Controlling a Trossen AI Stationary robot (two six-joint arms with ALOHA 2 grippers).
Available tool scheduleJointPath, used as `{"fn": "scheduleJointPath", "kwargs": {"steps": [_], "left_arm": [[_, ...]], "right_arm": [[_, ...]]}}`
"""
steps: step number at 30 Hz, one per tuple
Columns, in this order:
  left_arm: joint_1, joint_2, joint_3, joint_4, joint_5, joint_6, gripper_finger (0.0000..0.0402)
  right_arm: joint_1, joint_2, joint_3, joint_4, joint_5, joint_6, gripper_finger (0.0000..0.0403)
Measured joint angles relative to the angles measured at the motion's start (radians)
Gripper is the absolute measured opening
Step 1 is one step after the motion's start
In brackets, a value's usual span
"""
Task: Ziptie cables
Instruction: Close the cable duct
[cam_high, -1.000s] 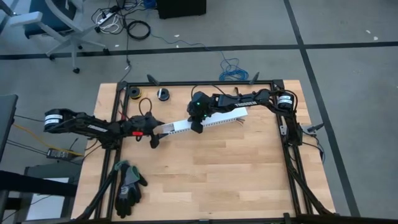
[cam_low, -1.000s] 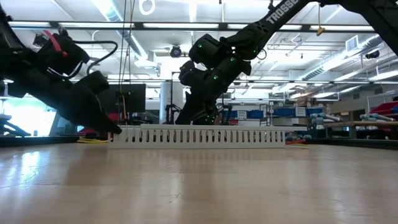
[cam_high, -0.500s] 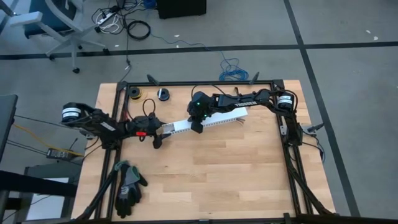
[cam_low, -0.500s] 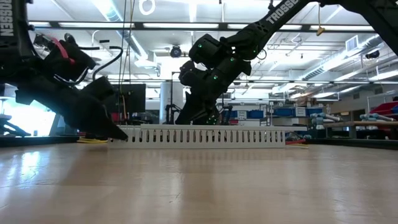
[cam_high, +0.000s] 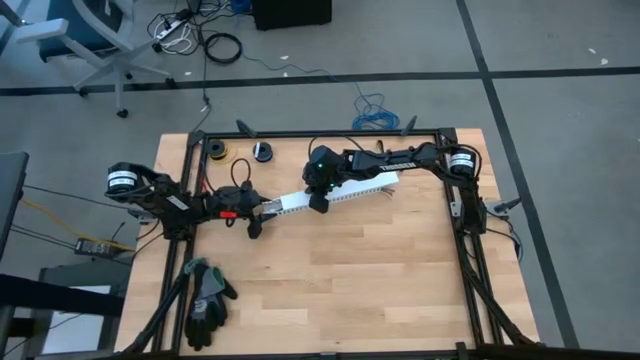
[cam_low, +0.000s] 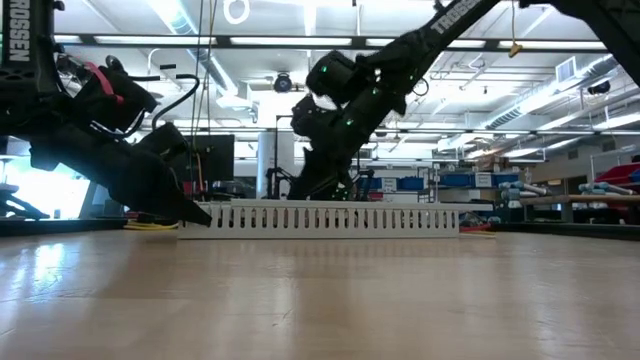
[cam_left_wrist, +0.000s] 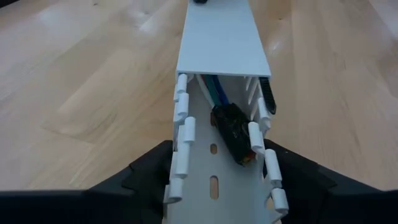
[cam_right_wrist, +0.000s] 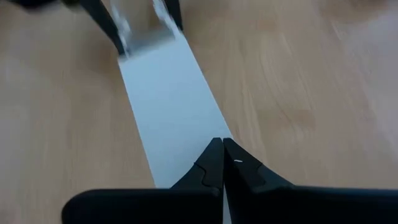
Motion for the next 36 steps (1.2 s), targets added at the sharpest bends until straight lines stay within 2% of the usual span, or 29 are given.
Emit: {"fn": "scheduleJointPath", "kwargs": {"steps": [4, 7, 10, 12, 15, 20, 23, 30, 36], "left_arm": [[0.000, 0.000, 0.001, -0.003, 0.004, 0.000, 0.0238], [0.000, 0.000, 0.001, -0.004, 0.004, 0.000, 0.0239], [0.000, 0.000, 0.001, -0.004, 0.004, 0.000, 0.0239], [0.000, 0.000, 0.001, -0.004, 0.003, 0.000, 0.0239], [0.000, 0.000, 0.001, -0.004, 0.003, 0.000, 0.0239], [0.000, -0.001, -0.002, -0.002, -0.003, -0.001, 0.0239], [0.000, -0.001, -0.002, -0.001, -0.002, -0.001, 0.0239], [0.000, 0.000, -0.001, 0.000, -0.002, 0.000, 0.0239], [0.000, 0.000, -0.001, 0.001, -0.006, 0.001, 0.0239]], "right_arm": [[-0.001, -0.097, -0.001, -0.102, 0.054, -0.020, 0.0000], [-0.011, -0.166, 0.001, -0.271, 0.101, -0.014, 0.0000], [-0.019, -0.176, 0.000, -0.425, 0.119, 0.008, 0.0000], [-0.021, -0.176, -0.006, -0.458, 0.121, 0.021, 0.0000], [-0.020, -0.145, -0.043, -0.394, 0.104, 0.030, 0.0000], [-0.005, -0.042, -0.044, -0.116, 0.001, 0.036, 0.0000], [0.009, 0.003, -0.021, -0.020, -0.029, 0.026, 0.0000], [0.017, 0.010, -0.015, 0.014, -0.027, 0.015, 0.0000], [0.025, 0.020, -0.017, 0.124, -0.061, 0.020, 0.0000]]}}
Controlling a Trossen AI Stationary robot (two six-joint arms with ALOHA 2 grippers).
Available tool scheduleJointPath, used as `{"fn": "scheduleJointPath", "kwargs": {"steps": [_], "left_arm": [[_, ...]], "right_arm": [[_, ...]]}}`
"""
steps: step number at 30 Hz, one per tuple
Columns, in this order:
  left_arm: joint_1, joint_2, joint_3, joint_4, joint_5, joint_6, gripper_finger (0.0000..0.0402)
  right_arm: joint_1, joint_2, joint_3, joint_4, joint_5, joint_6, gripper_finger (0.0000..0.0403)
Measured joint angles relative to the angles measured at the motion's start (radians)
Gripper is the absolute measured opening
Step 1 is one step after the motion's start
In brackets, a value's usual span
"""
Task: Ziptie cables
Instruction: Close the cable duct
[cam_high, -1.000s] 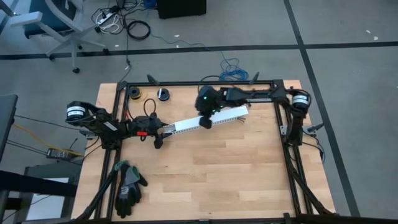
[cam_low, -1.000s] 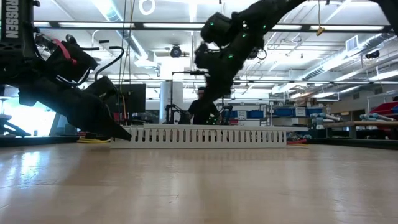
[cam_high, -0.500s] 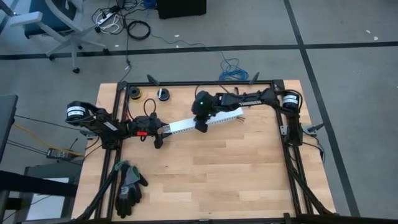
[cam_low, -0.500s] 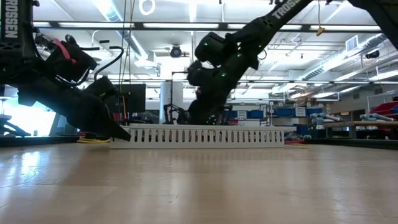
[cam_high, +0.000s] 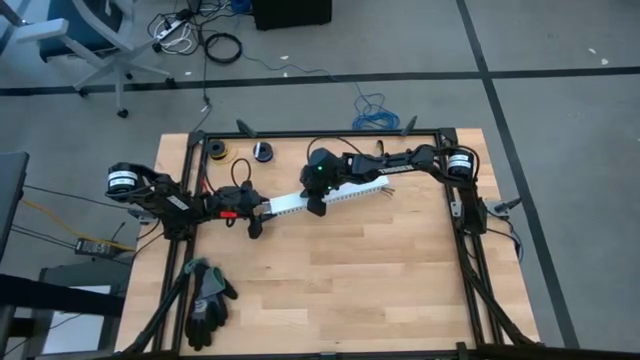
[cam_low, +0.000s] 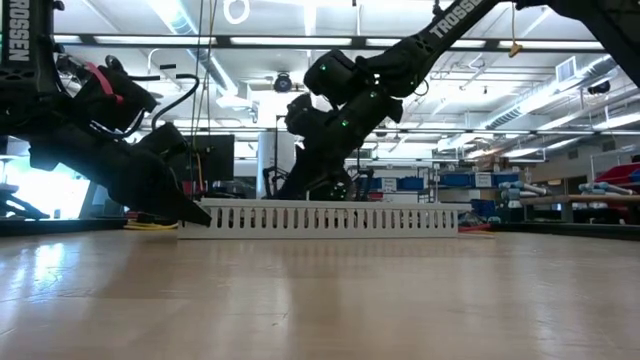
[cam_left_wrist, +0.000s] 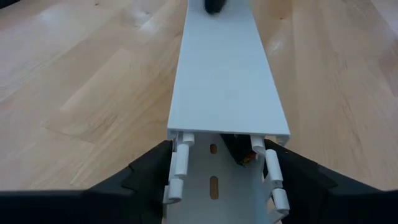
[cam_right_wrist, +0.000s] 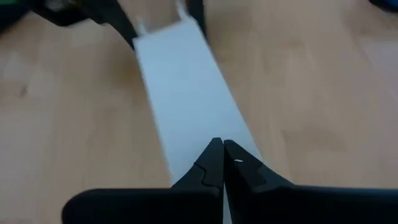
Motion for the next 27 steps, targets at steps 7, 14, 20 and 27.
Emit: {"fn": "scheduleJointPath", "kwargs": {"steps": [7, 14, 20, 27], "left_arm": [[0.000, 0.000, 0.002, 0.003, 0.011, -0.077, 0.0239], [0.000, 0.000, 0.002, 0.000, 0.012, -0.072, 0.0265], [0.000, -0.013, 0.008, 0.101, 0.030, -0.077, 0.0286], [0.000, -0.095, -0.027, 0.103, 0.074, -0.051, 0.0283]], "right_arm": [[0.006, 0.010, -0.001, 0.034, -0.030, 0.002, 0.0000], [0.006, 0.010, 0.001, 0.020, -0.027, 0.003, 0.0000], [0.003, 0.010, 0.002, 0.006, -0.028, 0.006, 0.0000], [-0.010, 0.010, 0.002, -0.012, -0.044, 0.044, 0.0000]]}}
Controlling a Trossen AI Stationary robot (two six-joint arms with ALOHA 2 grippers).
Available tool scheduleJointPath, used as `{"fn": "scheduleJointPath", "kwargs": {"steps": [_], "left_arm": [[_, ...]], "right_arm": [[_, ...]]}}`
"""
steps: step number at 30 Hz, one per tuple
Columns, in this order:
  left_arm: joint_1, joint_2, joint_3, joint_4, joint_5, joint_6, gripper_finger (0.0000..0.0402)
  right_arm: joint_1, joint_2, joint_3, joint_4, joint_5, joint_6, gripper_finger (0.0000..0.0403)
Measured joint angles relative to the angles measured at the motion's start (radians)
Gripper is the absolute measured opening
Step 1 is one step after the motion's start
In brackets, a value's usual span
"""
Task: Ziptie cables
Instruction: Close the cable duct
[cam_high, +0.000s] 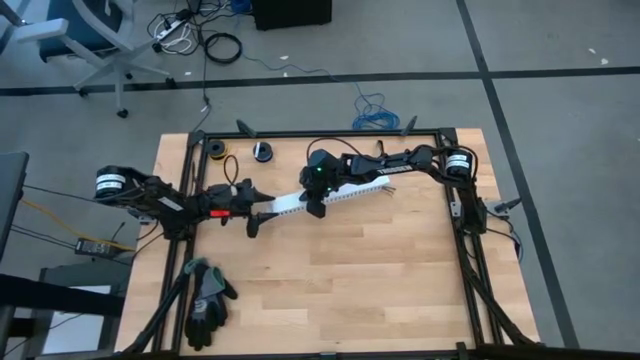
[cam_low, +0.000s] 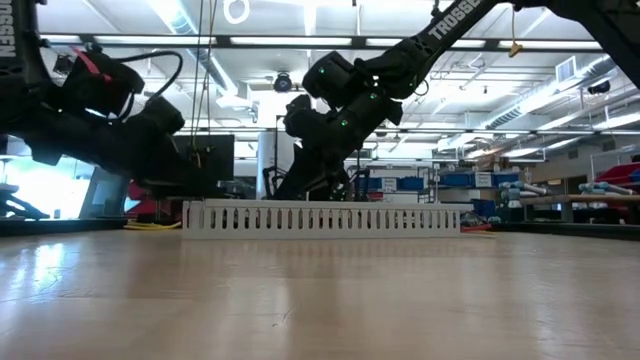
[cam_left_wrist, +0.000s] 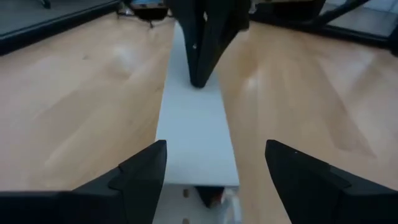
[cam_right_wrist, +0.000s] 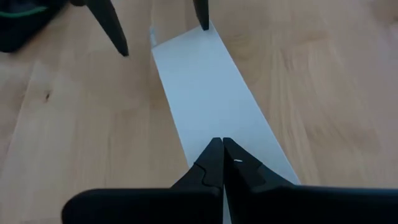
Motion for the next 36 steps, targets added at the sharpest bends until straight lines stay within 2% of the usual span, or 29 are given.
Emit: {"fn": "scheduleJointPath", "kwargs": {"steps": [6, 10, 17, 22, 30, 36], "left_arm": [[0.000, -0.038, 0.001, -0.117, -0.002, 0.005, 0.0282], [-0.001, -0.038, 0.001, -0.129, -0.020, 0.004, 0.0282], [-0.001, -0.046, 0.000, -0.142, -0.136, -0.001, 0.0282], [0.000, -0.042, -0.001, -0.097, -0.134, -0.009, 0.0282], [0.000, -0.042, 0.011, -0.058, -0.133, -0.003, 0.0282], [0.000, -0.042, 0.024, -0.134, -0.096, -0.001, 0.0282]], "right_arm": [[-0.003, 0.000, 0.000, -0.021, -0.001, 0.002, 0.0000], [-0.003, 0.000, 0.000, -0.031, 0.000, 0.002, 0.0000], [-0.024, -0.008, 0.005, -0.130, 0.030, -0.016, 0.0000], [-0.046, -0.018, 0.006, -0.212, 0.029, -0.017, 0.0000], [-0.046, -0.090, 0.001, -0.425, 0.101, -0.053, 0.0000], [-0.040, -0.148, -0.005, -0.473, 0.129, -0.080, 0.0000]]}}
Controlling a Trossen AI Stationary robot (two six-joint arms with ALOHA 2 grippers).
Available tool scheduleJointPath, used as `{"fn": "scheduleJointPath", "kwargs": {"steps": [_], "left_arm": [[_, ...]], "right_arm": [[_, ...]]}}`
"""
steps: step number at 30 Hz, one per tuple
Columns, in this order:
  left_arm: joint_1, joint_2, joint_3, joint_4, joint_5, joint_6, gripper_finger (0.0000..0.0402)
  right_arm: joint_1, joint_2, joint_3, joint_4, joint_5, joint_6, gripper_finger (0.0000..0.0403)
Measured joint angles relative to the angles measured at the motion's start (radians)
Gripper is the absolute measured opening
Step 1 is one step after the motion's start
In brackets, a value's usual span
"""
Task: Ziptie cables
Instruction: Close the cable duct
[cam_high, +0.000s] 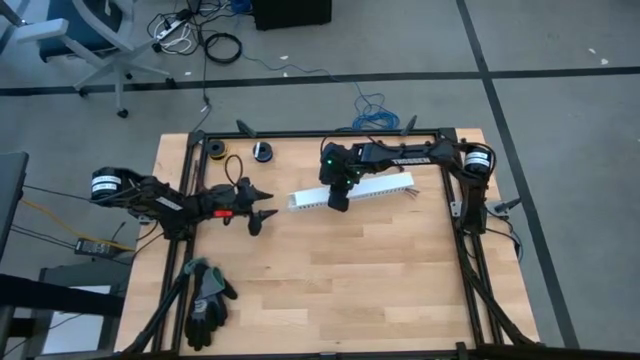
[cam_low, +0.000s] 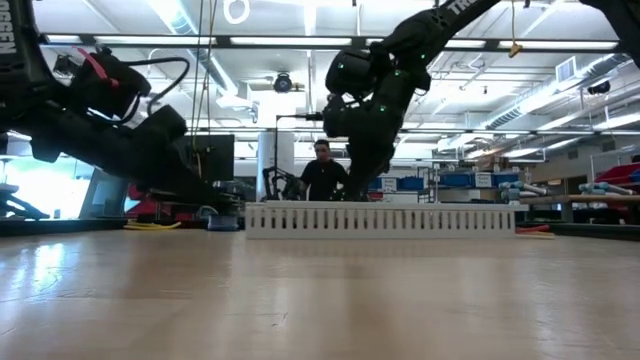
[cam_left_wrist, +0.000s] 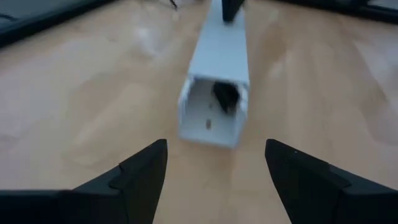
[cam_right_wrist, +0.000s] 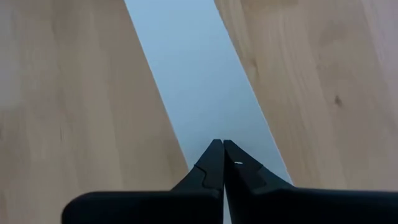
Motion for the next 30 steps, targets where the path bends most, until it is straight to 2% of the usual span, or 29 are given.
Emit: {"fn": "scheduleJointPath", "kwargs": {"steps": [6, 15, 21, 30], "left_arm": [[-0.007, 0.006, 0.066, -0.090, 0.024, 0.070, 0.0282], [-0.015, 0.052, 0.113, -0.110, -0.002, 0.156, 0.0282], [-0.018, 0.145, 0.175, -0.099, 0.000, 0.135, 0.0282], [-0.019, 0.331, 0.282, -0.101, 0.064, 0.076, 0.0282]], "right_arm": [[0.023, -0.044, -0.065, 0.015, 0.039, 0.012, 0.0000], [0.061, -0.169, -0.240, 0.199, 0.039, 0.096, 0.0000], [0.086, -0.227, -0.277, 0.218, 0.091, 0.110, 0.0000], [0.096, -0.244, -0.276, 0.235, 0.095, 0.108, 0.0000]]}}
